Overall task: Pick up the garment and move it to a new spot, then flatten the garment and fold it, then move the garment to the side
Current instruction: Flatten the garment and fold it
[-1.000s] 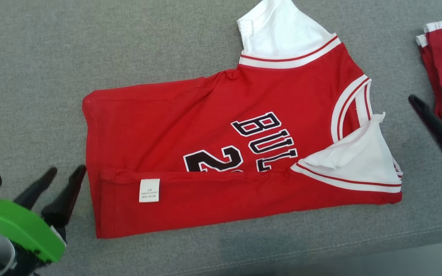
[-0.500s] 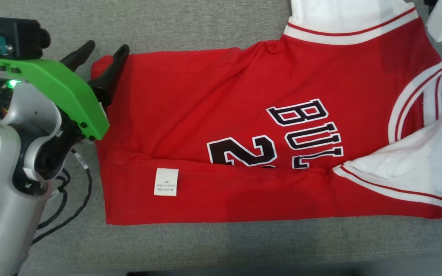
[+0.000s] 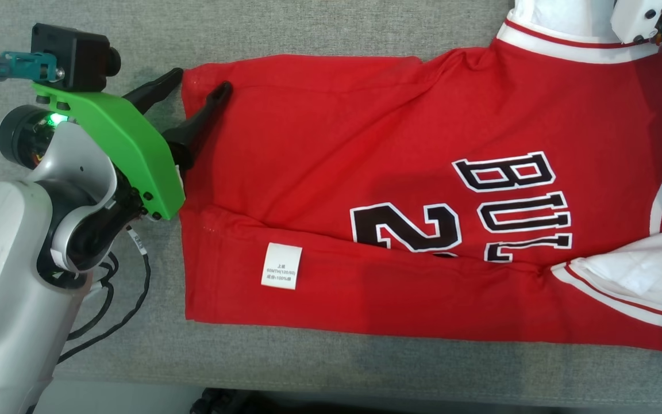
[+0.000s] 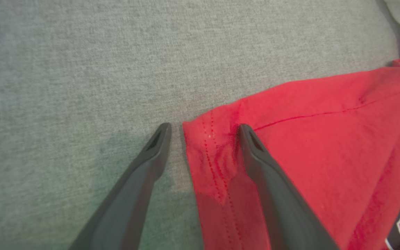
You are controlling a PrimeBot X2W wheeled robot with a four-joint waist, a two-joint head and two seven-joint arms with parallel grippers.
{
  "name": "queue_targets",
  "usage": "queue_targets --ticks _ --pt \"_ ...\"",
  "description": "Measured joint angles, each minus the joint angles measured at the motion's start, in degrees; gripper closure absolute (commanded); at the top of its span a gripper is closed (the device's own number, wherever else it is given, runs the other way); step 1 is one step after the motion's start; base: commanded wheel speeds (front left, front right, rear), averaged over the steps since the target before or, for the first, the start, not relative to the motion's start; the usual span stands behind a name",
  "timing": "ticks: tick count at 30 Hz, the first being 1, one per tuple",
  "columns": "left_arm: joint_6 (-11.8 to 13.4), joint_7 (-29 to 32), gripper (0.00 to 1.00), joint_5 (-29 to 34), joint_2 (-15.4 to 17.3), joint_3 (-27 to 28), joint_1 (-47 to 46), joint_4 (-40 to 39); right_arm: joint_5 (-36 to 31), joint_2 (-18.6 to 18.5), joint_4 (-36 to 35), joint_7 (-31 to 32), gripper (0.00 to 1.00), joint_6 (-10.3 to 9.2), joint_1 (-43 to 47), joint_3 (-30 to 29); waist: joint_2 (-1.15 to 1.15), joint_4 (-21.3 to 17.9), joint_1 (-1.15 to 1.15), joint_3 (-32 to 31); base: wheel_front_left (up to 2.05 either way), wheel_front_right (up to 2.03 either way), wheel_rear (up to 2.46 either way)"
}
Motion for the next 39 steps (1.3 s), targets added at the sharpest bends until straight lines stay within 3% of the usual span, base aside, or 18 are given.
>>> queue_targets --ticks 1,2,3,4,11,17,25,30,35,39 --pt "0.0 0.0 0.0 0.0 0.0 0.0 0.0 0.0 0.0 0.0 0.0 0.0 0.14 0.0 0.0 0.0 0.0 0.0 0.0 0.0 0.0 0.0 0.0" --pt "-0.3 0.0 0.0 -0.09 -0.05 -0.14 -0.01 0.36 0.6 0.16 0.42 -0.31 0.84 0.0 -0.17 -0.13 0.0 -0.15 0.0 0.0 0.0 0.0 0.0" --pt "-0.73 -0.05 0.22 -0.26 -0.07 -0.19 -0.02 0.87 1.21 0.43 0.8 -0.86 1.0 0.0 -0.31 -0.19 0.0 -0.36 0.0 -0.04 0.0 0.0 0.0" --pt "-0.82 -0.47 1.0 -0.36 -0.31 -0.09 -0.04 1.63 1.79 0.67 1.04 -1.13 1.0 -0.01 -0.36 0.01 0.0 -0.59 0.0 -0.11 0.0 0.0 0.0" --pt "-3.03 -6.35 1.0 -1.93 -2.91 2.03 -0.59 5.98 3.74 1.88 1.64 -9.0 1.0 0.01 -0.15 -0.66 0.0 -2.45 0.0 -1.68 0.0 0.0 0.0" --pt "-2.54 -9.39 1.0 -2.97 -2.38 4.86 0.44 6.24 7.93 0.6 -3.37 -14.07 1.0 0.0 3.63 -2.42 0.0 -3.95 0.0 -4.88 0.0 0.0 0.0" --pt "0.27 -10.84 1.0 -2.97 0.52 6.77 7.92 -0.01 13.67 -0.29 -16.8 -16.36 1.0 0.01 17.14 -4.17 0.0 -6.81 0.0 -9.84 0.0 0.0 0.0" --pt "3.66 -11.17 1.0 -4.31 3.68 8.89 20.46 -8.35 15.51 0.75 -25.88 -16.52 1.0 0.0 31.3 -6.08 0.0 -9.35 -0.01 -12.86 0.0 0.0 0.0" --pt "7.44 -13.24 1.0 -7.01 4.07 11.46 32.89 -12.36 14.88 3.93 -28.16 -16.75 1.0 0.0 42.12 -6.28 0.0 -12.16 -0.01 -15.45 0.0 0.0 0.0" --pt "7.94 -16.35 1.0 -5.17 5.01 12.68 35.85 -11.43 13.5 6.25 -25.8 -18.72 1.0 0.0 45.59 -6.11 0.0 -13.69 -0.01 -17.1 0.0 0.0 0.0"
